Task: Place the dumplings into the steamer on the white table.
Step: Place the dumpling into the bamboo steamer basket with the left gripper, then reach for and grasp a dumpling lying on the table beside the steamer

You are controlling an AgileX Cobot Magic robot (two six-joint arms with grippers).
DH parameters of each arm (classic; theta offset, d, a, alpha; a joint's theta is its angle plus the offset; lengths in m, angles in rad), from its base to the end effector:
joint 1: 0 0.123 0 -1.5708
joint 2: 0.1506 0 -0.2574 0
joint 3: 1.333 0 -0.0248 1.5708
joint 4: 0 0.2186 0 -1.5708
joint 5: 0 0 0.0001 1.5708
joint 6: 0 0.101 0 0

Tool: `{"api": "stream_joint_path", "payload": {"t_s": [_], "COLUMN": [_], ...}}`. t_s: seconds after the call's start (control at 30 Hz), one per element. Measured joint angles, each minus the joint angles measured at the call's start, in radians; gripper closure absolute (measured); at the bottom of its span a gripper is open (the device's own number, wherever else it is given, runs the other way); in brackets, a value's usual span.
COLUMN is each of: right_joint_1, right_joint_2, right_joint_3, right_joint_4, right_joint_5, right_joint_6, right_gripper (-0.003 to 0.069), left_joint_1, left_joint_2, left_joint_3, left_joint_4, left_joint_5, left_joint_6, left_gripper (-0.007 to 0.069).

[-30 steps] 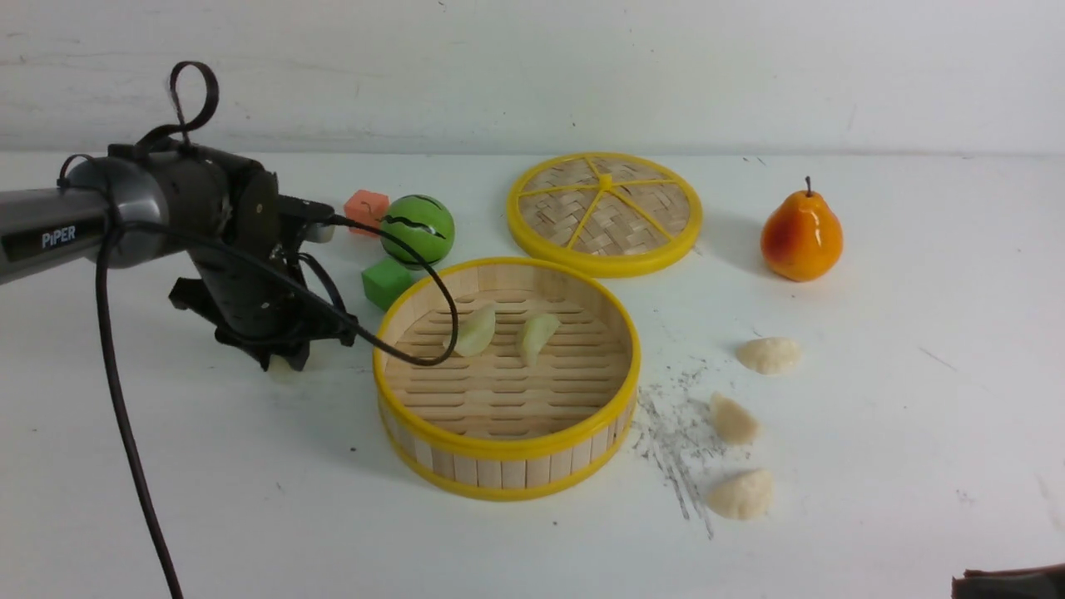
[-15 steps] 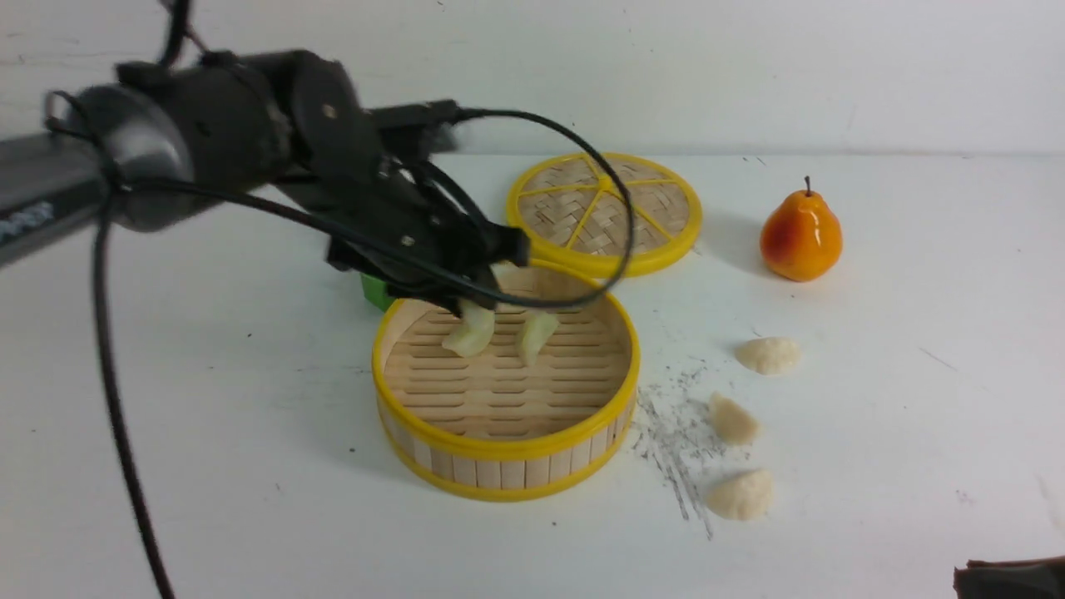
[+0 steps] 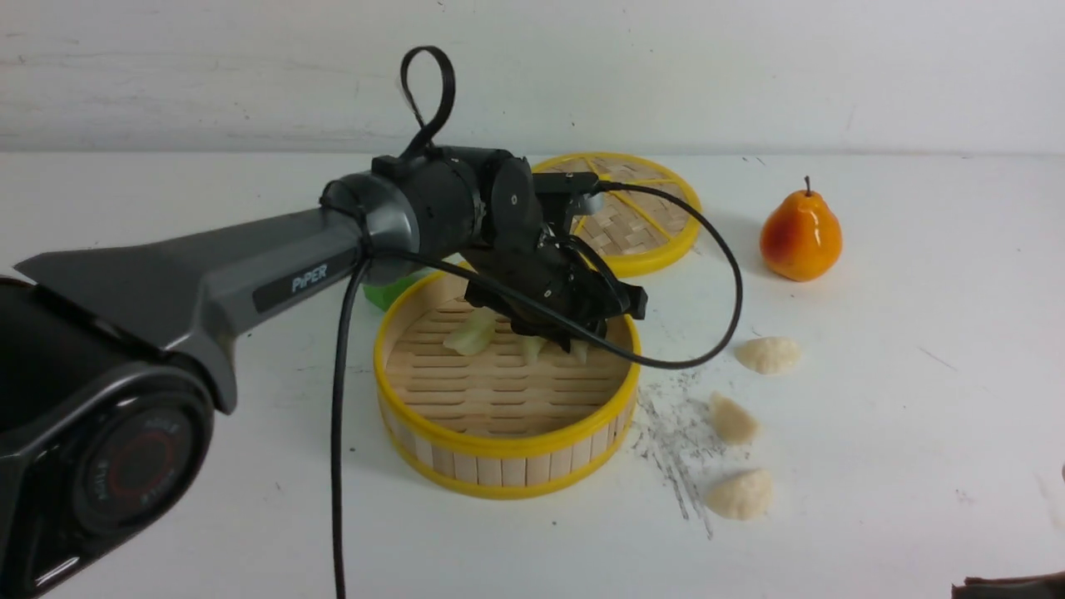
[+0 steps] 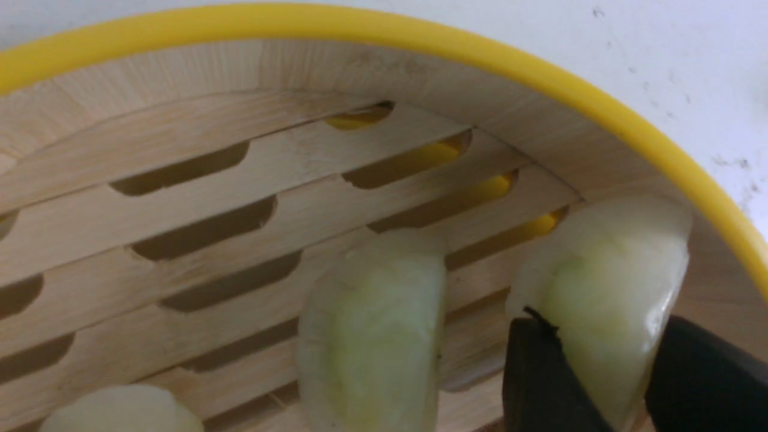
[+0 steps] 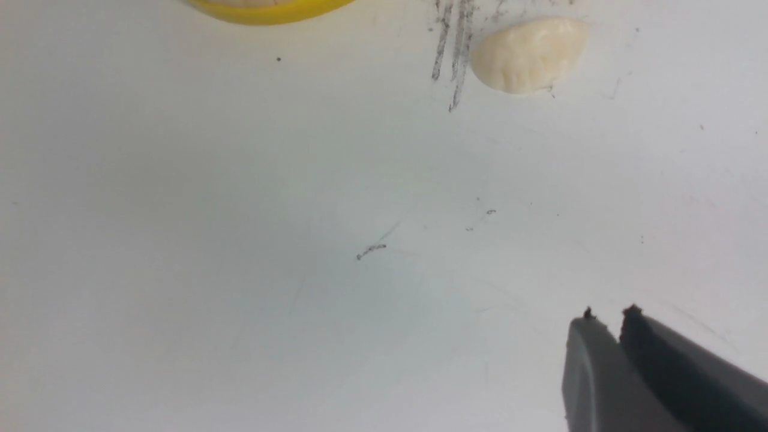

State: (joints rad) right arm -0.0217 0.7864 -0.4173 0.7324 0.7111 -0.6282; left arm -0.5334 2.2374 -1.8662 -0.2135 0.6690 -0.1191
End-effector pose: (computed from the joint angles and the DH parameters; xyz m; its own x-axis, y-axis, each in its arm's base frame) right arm 0.1252 0.0414 0.2250 -0.7437 -0.0110 -0.6684 -0.2904 0.9059 0.3083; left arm 0.3922 -0.2470 0.1807 -0.8296 0.1633 -0.5340 0.3497 0.8975 -0.2688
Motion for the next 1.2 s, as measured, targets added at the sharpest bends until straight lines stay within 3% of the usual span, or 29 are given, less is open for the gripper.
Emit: {"api": "stream_joint_path", "payload": {"t_s": [0.17, 0.43, 0.63, 0.8, 0.97, 1.1, 1.2], "right_joint_1": [0.000, 0.000, 0.000, 0.019, 0.162, 0.254, 0.272], "right_joint_2": [0.000, 0.021, 0.122, 0.265, 0.421, 0.554, 0.678], "right_joint_3": [0.004, -0.042, -0.169, -0.203, -0.212, -0.277, -0.354], "right_joint_4": [0.004, 0.043, 0.053, 0.133, 0.162, 0.148, 0.119], "right_joint_5": [0.000, 0.062, 0.131, 0.112, -0.034, -0.175, -0.236], "right_joint_6": [0.000, 0.086, 0.091, 0.091, 0.085, 0.086, 0.131], "right_gripper": [0.0592, 0.0555, 0.0438, 0.0371, 0.0358, 0.0308, 0.0240], "left_joint_1": [-0.001, -0.001, -0.001, -0.001, -0.001, -0.001, 0.000], "left_joint_2": [0.011, -0.071, -0.208, -0.391, -0.670, -0.941, -1.171], "left_joint_3": [-0.018, -0.128, -0.231, -0.193, 0.067, 0.360, 0.612], "left_joint_4": [-0.011, 0.047, 0.116, 0.134, 0.079, 0.112, 0.166], "left_joint_5": [0.012, 0.239, 0.462, 0.567, 0.573, 0.556, 0.434], "left_joint_6": [-0.007, -0.012, -0.013, -0.003, 0.072, 0.101, 0.041], "left_gripper": [0.0217, 0.0218, 0.0335, 0.0496, 0.0629, 0.0638, 0.0638]}}
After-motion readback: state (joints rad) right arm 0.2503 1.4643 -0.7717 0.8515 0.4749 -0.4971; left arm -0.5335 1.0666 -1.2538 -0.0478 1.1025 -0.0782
